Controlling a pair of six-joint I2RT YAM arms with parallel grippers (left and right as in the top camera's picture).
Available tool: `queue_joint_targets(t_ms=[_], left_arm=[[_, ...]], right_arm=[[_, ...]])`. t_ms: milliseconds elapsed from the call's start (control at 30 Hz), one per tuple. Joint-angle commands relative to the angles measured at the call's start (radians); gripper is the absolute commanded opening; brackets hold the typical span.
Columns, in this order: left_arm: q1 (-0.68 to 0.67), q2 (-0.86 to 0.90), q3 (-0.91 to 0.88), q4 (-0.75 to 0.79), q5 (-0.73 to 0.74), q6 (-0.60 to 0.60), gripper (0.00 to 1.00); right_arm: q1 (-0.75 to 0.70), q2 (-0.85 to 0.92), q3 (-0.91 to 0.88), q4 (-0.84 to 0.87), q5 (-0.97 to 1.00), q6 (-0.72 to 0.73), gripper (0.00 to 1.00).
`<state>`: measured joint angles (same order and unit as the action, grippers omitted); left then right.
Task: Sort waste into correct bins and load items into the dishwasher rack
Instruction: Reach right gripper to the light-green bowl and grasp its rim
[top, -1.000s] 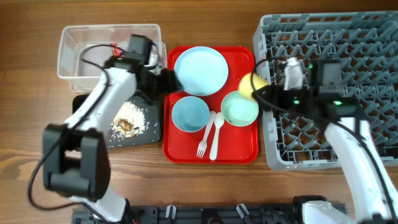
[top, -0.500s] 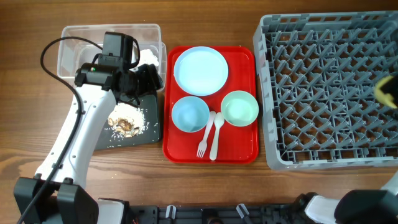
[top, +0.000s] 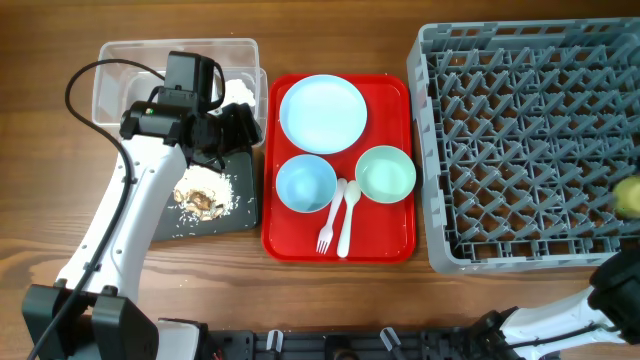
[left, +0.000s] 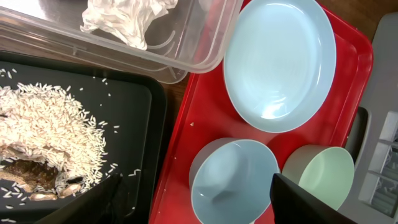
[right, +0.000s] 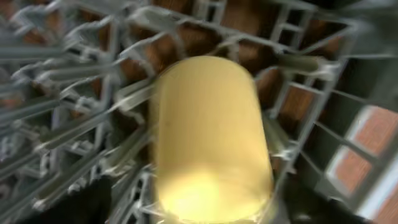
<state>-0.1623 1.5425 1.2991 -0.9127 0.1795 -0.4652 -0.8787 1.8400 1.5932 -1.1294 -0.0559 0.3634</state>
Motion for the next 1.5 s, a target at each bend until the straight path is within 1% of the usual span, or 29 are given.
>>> queue_joint_targets(t_ms=[0,100,200,233,267,300,333,400,433,500,567,733,833,933,967,1000,1033,1067,1100,1133,1167,1200,1233,1300,1367,1467], left_arm=[[0.001,-0.017,0.001,-0.003,-0.013,0.016,0.75],[0.001,-0.017,0.001,-0.018,-0.014,0.016,0.76],[0.001,-0.016,0.001,-0.036,-0.033,0.016,0.79],[0.001,-0.016,0.001,-0.05,-0.048,0.016,0.8],[0.001,-0.016,0.001,-0.069,-0.058,0.015,0.87],[0.001,-0.016,0.001,-0.082,-0.063,0.016,0.89],[0.001,-0.016,0.001,-0.087,-0.063,0.016,0.89],[0.001,-0.016,0.001,-0.091,-0.063,0.016,0.89],[0.001,-0.016,0.001,-0.091,-0.062,0.016,0.89],[0.001,-0.016,0.001,-0.091,-0.062,0.016,0.9],[0.001,-0.016,0.001,-0.091,-0.062,0.016,0.9],[0.001,-0.016,0.001,-0.091,-0.062,0.016,0.91],[0.001,-0.016,0.001,-0.091,-0.062,0.016,0.91],[0.001,-0.016,0.001,-0.091,-0.062,0.016,0.91],[0.001,-0.016,0.001,-0.091,-0.062,0.016,0.91],[0.001,-0.016,0.001,-0.091,-0.062,0.016,0.91],[0.001,-0.016,0.001,-0.091,-0.062,0.016,0.91],[0.001,-0.016,0.001,-0.091,-0.062,0.016,0.91],[0.001,-0.016,0.001,-0.091,-0.062,0.016,0.91],[0.001,-0.016,0.001,-0.091,-0.062,0.016,0.91],[0.001,-0.016,0.001,-0.091,-0.062,0.016,0.92],[0.001,-0.016,0.001,-0.091,-0.062,0.016,0.92],[0.001,-0.016,0.001,-0.092,-0.062,0.016,0.92],[0.001,-0.016,0.001,-0.092,-0.062,0.016,0.92],[0.001,-0.016,0.001,-0.091,-0.062,0.016,0.92],[0.001,-0.016,0.001,-0.091,-0.062,0.016,0.92]], right_arm=[[-0.002,-0.008,0.039,-0.016,-0.182,-0.045,1.0],[0.019,-0.064,0.105,-0.063,-0.19,-0.053,0.99],[0.117,-0.165,0.109,-0.07,-0.31,-0.186,0.98],[0.179,-0.192,0.108,-0.082,-0.356,-0.246,0.97],[0.272,-0.215,0.108,-0.108,-0.394,-0.32,0.97],[0.392,-0.221,0.108,-0.135,-0.402,-0.383,0.97],[0.458,-0.22,0.108,-0.146,-0.402,-0.417,0.96],[0.666,-0.207,0.1,-0.142,-0.383,-0.517,0.96],[0.775,-0.191,0.1,-0.132,-0.318,-0.56,0.96],[0.943,-0.14,0.1,-0.11,-0.188,-0.592,0.96],[1.072,-0.065,0.1,-0.092,-0.166,-0.652,0.96],[1.195,0.116,0.1,-0.049,-0.074,-0.646,0.95],[1.199,0.213,0.1,-0.052,-0.061,-0.621,0.95],[1.199,0.309,0.1,-0.06,-0.058,-0.596,0.9],[1.199,0.332,0.1,-0.06,-0.056,-0.587,0.86],[1.199,0.341,0.1,-0.062,-0.056,-0.57,0.73],[1.199,0.344,0.1,-0.062,-0.056,-0.565,0.52],[1.199,0.342,0.1,-0.061,-0.056,-0.551,0.41],[1.198,0.342,0.1,-0.062,-0.056,-0.544,0.39],[1.198,0.342,0.1,-0.063,-0.055,-0.543,0.27],[1.198,0.341,0.1,-0.063,-0.041,-0.534,0.18],[1.198,0.34,0.101,-0.063,-0.008,-0.509,0.15],[1.198,0.338,0.101,-0.064,0.044,-0.482,0.04],[1.198,0.325,0.101,-0.079,0.079,-0.465,0.04],[1.188,0.273,0.101,-0.086,0.082,-0.465,0.04],[1.162,0.074,0.102,-0.074,0.083,-0.467,0.04]])
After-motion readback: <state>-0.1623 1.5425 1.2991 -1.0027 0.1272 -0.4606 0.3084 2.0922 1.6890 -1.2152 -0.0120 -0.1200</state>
